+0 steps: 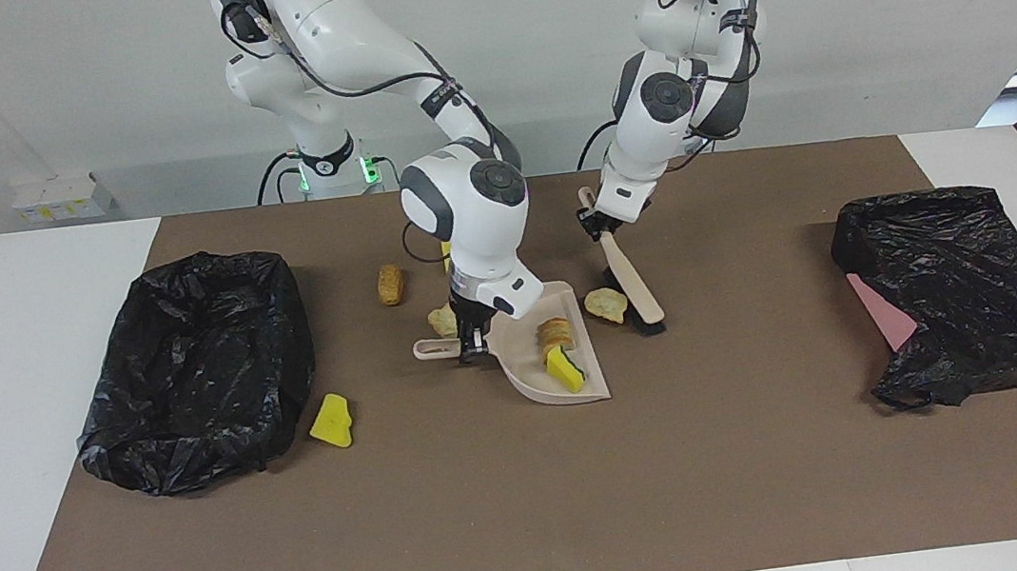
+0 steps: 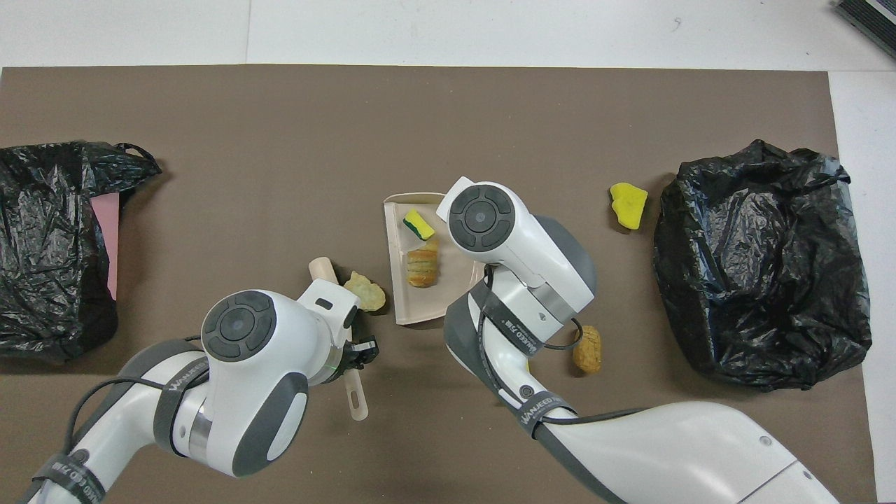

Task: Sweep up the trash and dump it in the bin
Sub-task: 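Sweep the yellow chunks into the dustpan with the brush in the left gripper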

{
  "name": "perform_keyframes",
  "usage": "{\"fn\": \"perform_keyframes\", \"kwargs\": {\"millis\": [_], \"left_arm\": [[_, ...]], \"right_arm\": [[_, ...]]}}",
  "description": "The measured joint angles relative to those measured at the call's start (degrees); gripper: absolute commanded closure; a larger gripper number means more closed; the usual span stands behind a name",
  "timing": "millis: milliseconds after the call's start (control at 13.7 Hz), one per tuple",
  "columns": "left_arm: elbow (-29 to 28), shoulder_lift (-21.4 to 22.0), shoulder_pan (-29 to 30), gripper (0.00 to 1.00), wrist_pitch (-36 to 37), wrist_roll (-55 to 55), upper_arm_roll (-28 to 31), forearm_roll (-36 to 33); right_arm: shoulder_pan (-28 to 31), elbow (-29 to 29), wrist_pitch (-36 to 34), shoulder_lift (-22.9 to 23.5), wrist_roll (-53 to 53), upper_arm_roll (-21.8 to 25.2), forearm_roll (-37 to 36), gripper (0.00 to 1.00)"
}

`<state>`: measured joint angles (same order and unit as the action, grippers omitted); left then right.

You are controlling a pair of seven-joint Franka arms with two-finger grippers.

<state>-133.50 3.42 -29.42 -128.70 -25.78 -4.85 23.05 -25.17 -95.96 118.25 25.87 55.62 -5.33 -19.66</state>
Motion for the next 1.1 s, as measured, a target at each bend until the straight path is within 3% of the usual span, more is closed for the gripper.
{"fn": "perform_keyframes", "kwargs": {"millis": [365,584,1096], "left_arm": [[3.0,-2.2,-0.8,1.00,-2.5,1.5,-1.1,8.7],[3.4,-2.4,-1.0,1.00,-3.2,-3.6,-2.8,9.3],[3.3,-2.4,-0.8,1.00,2.7,-20.1,-2.2,-5.3]], "right_arm": [[0.0,-0.1,0.1,0.0,0.0,0.0,0.0,1.00],[0.0,-0.7,0.9,-0.3,0.0,0.1,-0.1,1.00],[0.1,-1.4,1.6,-0.6,0.0,0.2,-0.2,1.00]]}}
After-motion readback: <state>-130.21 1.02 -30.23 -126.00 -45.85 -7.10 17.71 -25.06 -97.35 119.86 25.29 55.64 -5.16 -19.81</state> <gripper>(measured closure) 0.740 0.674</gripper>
